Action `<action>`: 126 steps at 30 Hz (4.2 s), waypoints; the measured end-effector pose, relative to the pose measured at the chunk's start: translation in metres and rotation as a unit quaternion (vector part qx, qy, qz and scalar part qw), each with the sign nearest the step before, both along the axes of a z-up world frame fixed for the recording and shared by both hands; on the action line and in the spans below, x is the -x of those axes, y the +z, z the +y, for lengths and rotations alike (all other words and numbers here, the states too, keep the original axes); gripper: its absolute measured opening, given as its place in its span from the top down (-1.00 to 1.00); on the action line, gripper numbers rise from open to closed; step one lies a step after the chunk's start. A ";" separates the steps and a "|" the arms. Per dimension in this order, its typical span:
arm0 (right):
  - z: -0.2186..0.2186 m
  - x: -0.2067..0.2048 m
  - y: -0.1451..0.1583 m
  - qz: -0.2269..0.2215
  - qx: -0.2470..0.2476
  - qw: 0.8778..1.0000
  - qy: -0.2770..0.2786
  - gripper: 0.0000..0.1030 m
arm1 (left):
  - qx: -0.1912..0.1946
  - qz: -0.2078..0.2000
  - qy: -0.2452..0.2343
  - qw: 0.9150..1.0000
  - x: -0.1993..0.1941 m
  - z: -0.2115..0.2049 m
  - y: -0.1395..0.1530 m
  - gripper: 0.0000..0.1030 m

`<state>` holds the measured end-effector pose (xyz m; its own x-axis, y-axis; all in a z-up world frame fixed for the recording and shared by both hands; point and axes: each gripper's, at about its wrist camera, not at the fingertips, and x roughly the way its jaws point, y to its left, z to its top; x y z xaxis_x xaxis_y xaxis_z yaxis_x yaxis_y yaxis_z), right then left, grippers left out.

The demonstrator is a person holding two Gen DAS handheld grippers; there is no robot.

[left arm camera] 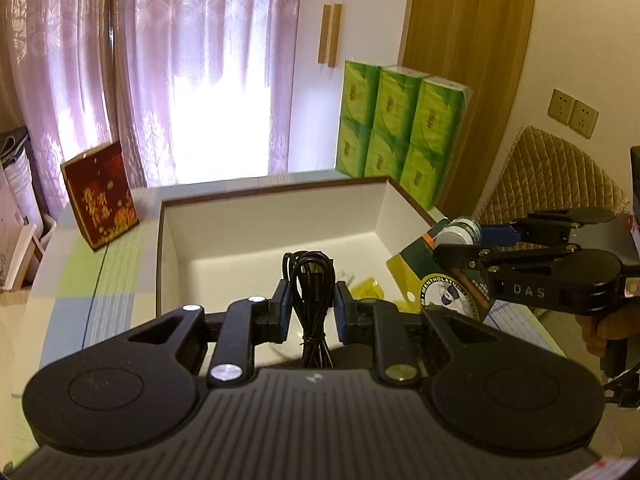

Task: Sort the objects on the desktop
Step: 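Lift cable and ointment card with both grippers over the box, then open both grippers to drop cable and ointment card into the box, then withdraw both grippers from the box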

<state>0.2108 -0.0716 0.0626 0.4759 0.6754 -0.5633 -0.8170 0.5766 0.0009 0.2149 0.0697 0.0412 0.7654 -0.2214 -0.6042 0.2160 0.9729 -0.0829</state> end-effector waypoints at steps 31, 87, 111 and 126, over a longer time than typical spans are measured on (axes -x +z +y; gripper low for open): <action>0.131 -0.150 -0.088 0.112 0.100 0.985 -0.080 0.37 | -0.018 0.134 0.040 0.990 -0.197 0.019 -0.091 0.66; 0.050 -0.067 0.006 0.064 -0.004 0.996 -0.068 -0.96 | -0.035 0.059 0.047 0.997 -0.106 0.027 -0.018 -0.57; -0.056 0.058 -0.070 0.110 0.061 0.989 -0.081 -0.96 | 0.006 0.082 0.059 0.995 0.060 0.047 -0.061 -0.51; -0.066 0.053 -0.095 0.142 0.093 0.979 -0.117 -0.96 | 0.022 0.138 0.070 0.988 0.045 0.062 -0.113 -0.22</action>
